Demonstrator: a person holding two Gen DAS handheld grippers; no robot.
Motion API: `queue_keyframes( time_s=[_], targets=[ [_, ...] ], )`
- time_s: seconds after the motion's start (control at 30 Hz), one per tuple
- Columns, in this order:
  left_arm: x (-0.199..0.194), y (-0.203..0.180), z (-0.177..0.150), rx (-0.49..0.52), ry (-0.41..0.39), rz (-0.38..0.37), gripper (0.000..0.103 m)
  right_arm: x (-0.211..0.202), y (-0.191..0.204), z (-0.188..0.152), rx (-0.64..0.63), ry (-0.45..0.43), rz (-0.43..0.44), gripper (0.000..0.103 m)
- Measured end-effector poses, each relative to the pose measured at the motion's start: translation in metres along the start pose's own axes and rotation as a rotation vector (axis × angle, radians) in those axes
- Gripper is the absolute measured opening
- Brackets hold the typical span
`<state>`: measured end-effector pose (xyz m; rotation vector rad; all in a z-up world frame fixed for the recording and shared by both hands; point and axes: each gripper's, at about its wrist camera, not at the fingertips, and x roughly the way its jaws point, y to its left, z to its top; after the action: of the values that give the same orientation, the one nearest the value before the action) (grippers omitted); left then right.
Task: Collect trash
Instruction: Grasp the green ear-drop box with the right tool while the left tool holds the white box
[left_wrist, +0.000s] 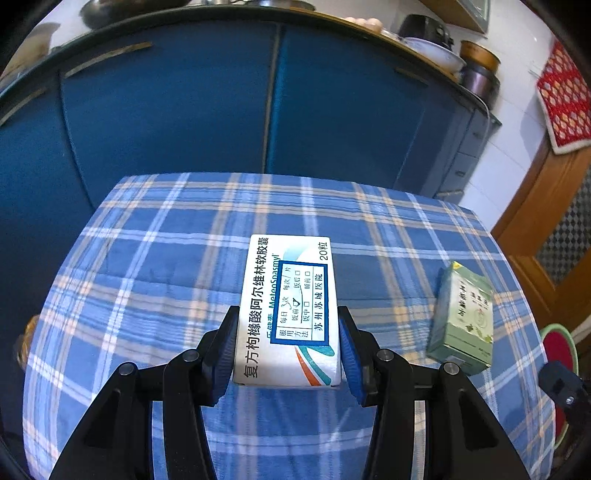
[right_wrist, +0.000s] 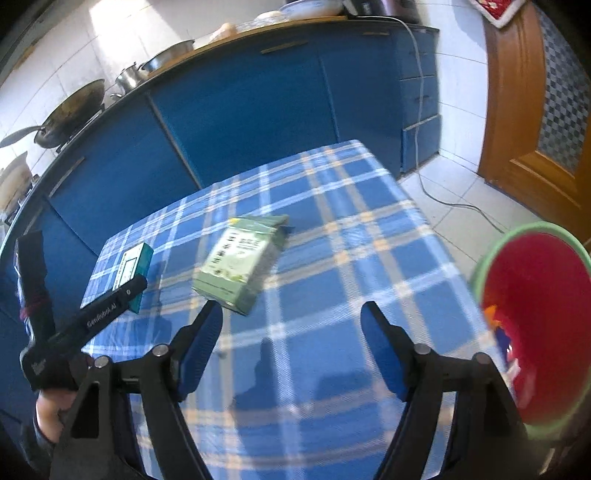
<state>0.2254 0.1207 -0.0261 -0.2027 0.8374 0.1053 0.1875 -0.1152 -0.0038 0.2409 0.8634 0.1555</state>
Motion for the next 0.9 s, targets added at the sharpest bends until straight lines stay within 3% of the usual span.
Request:
queue_keyframes(
  time_s=[0.37,0.47,0.9],
  targets=[
    [0.002,0.015,-0.001,-0.065,0.005,-0.027,0.051,0.053,0.052,0.008,-0.061,0.022,-0.039,0.08],
    [0.003,0.017,-0.001,-0.076,0.008,-0.028,0.051,0.063,0.056,0.011,-0.053,0.016,-0.057,0.084],
    [0.003,0.017,-0.002,-0.08,0.013,-0.039,0.051,0.091,0.065,0.012,-0.095,0.038,-0.122,0.084]
  ],
)
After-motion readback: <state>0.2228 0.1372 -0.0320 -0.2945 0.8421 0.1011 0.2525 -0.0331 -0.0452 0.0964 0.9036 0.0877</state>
